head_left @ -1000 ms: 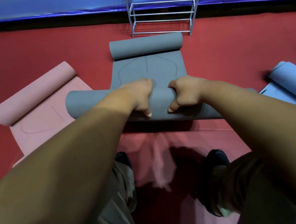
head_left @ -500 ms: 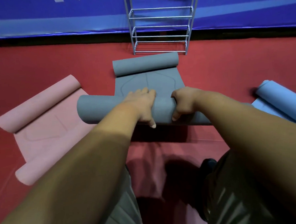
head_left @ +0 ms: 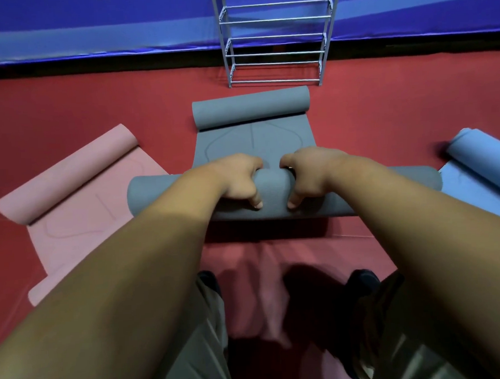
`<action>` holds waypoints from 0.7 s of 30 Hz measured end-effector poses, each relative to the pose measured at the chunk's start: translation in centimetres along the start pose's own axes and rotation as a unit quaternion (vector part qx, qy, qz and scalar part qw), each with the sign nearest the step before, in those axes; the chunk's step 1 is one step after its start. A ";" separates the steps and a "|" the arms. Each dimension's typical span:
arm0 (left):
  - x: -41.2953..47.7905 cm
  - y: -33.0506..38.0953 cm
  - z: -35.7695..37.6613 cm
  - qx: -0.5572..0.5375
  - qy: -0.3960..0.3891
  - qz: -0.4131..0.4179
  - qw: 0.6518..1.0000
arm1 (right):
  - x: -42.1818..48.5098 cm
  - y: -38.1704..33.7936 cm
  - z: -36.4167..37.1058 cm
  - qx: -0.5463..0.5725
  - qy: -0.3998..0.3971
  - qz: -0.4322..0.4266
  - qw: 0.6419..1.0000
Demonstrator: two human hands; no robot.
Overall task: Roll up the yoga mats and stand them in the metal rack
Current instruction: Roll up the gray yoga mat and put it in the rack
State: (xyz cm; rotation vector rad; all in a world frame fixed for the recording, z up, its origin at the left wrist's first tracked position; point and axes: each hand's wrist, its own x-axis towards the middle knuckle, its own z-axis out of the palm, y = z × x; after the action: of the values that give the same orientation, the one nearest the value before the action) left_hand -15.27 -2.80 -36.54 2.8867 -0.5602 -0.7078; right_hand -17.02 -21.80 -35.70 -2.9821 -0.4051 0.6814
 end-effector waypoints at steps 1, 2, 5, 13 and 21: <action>0.4 0.0 0.1 0.006 -0.008 0.000 1.000 | 0.2 0.2 -0.2 0.005 -0.010 0.003 1.000; 0.8 0.0 0.2 0.014 -0.014 0.001 1.000 | 0.5 0.5 -0.3 0.012 -0.018 0.006 1.000; 1.8 0.1 0.6 0.066 -0.020 0.013 0.998 | 1.5 1.2 0.1 0.033 -0.038 0.005 0.999; 3.9 0.6 0.4 0.061 -0.010 0.016 0.998 | 3.1 2.7 0.9 0.058 -0.068 0.000 0.996; 4.8 -0.3 -0.8 0.030 -0.040 0.010 0.999 | 3.7 2.1 1.2 0.046 -0.025 -0.008 0.999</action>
State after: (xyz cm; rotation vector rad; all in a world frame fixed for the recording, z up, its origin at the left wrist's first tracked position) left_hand -10.88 -4.32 -37.89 2.9134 -0.6294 -0.8197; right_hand -13.86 -22.87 -38.57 -2.8777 -0.3897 0.7542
